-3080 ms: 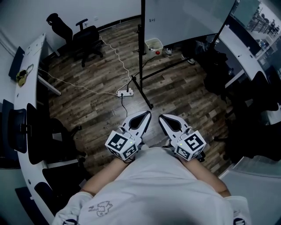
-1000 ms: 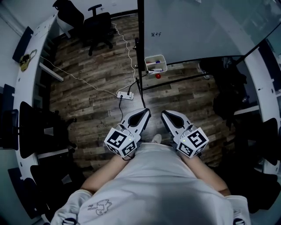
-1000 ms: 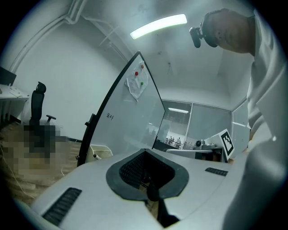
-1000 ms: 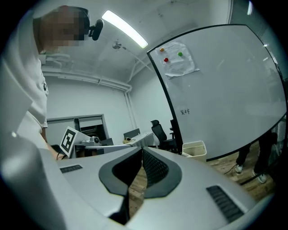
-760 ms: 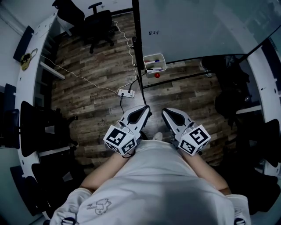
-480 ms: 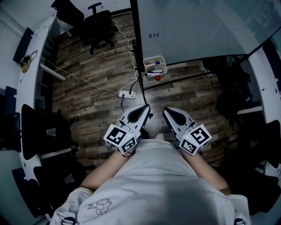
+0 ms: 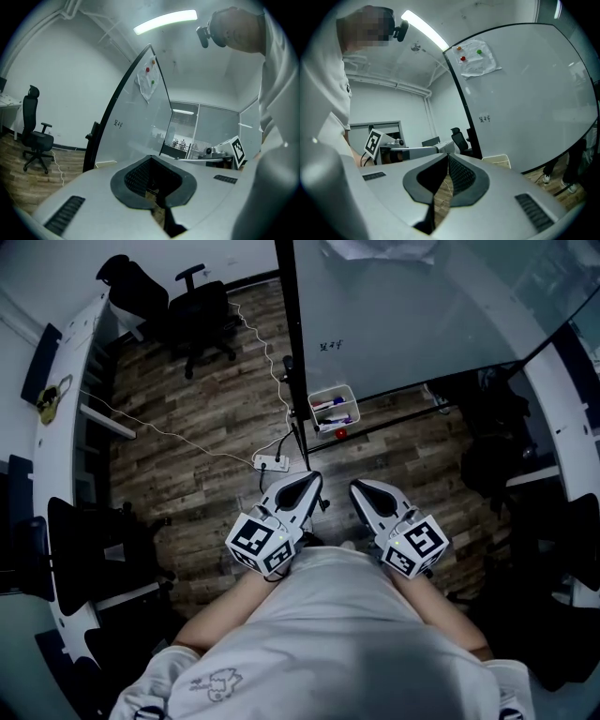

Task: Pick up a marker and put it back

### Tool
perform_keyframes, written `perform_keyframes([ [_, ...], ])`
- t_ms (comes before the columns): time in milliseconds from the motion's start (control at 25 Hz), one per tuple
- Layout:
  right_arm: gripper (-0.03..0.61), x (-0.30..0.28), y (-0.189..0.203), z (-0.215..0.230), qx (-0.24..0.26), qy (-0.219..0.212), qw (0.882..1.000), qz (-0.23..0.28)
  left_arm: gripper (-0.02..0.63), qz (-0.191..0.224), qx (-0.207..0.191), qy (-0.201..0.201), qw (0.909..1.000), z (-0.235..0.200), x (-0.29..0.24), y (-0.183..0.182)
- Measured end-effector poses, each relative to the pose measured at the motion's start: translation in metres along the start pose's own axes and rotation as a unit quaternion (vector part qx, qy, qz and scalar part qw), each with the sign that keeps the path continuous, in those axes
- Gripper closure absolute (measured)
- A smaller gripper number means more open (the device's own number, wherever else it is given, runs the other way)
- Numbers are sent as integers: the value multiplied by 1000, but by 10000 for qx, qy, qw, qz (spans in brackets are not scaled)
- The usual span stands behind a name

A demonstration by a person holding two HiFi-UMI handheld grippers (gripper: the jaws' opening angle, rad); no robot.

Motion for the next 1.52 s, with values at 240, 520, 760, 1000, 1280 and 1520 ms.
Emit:
perform_keyframes([
  [240, 566, -44, -8, 14, 315, 398, 9985, 223, 609, -208, -310, 247, 9990, -49, -6, -12],
  [520, 566, -88, -23, 22, 547, 692, 9958, 243, 609, -322, -303, 663, 9968, -92, -15, -30],
  [760, 566, -112, -16, 32, 640, 835, 9944, 110, 609, -375, -279, 884, 9950, -117, -22, -34],
  [1000, 565, -128, 1, 49, 671, 717, 9950, -178, 609, -428, -112, 856, 9953, -133, -34, -25],
  [1280, 565, -146, 17, 69, 952, 474, 9931, -502, 609, -506, 39, 639, 9967, -142, -46, -13],
  [1520, 555, -163, 35, 79, 1135, 14, 9893, -920, 609, -578, 211, 375, 9974, -150, -58, -2],
])
Point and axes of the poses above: the fingertips, and each gripper's own axes: x backward along the fingers, z to its right, y out of its underside, the point moved 3 cm from there along x, backward along the fingers, and after that the axes turned 10 degrees about y, right-handed, at the moved point
